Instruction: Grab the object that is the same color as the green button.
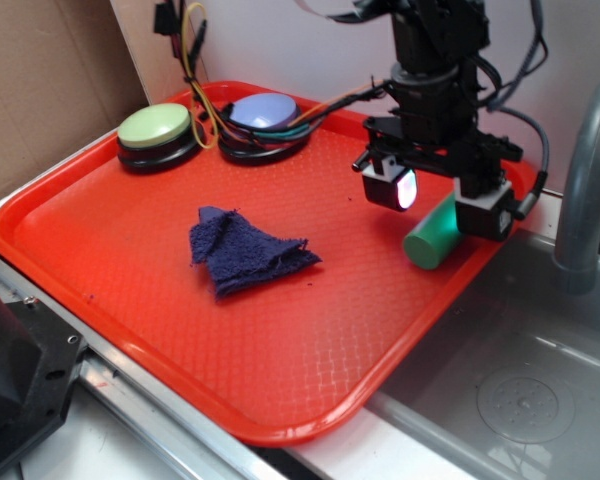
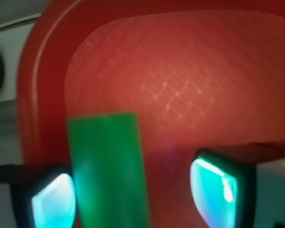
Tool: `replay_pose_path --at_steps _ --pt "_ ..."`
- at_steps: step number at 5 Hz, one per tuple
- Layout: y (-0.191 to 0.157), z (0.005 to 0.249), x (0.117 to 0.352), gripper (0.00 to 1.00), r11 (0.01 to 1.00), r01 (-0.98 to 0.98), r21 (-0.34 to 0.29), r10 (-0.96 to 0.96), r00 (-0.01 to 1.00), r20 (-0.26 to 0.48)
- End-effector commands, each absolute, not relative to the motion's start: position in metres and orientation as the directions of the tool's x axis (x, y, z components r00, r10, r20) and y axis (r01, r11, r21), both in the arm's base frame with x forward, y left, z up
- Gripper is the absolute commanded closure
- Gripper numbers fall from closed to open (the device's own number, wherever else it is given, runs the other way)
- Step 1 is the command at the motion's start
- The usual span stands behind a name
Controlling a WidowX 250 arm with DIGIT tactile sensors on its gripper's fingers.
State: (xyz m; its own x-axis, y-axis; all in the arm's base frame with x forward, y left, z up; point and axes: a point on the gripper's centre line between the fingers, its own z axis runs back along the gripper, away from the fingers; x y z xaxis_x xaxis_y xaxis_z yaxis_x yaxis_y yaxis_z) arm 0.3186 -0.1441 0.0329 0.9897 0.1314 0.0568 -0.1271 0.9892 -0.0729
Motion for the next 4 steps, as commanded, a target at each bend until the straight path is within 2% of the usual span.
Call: replay_pose_path --at_steps 1,2,3,4 --pt "-0.14 0.038 0.322 0.0 0.986 -0.154 -0.069 0.16 0.984 0.084" --pt "-0.136 0.04 0.318 0.92 0.982 -0.177 -0.061 0.181 0.98 0.078" --pt "-0.131 0.042 0.316 1.0 0.98 -0.192 -0.055 0.195 0.978 0.068" --pt "-0.125 0.043 0.313 1.0 0.976 -0.215 -0.047 0.217 0.975 0.056"
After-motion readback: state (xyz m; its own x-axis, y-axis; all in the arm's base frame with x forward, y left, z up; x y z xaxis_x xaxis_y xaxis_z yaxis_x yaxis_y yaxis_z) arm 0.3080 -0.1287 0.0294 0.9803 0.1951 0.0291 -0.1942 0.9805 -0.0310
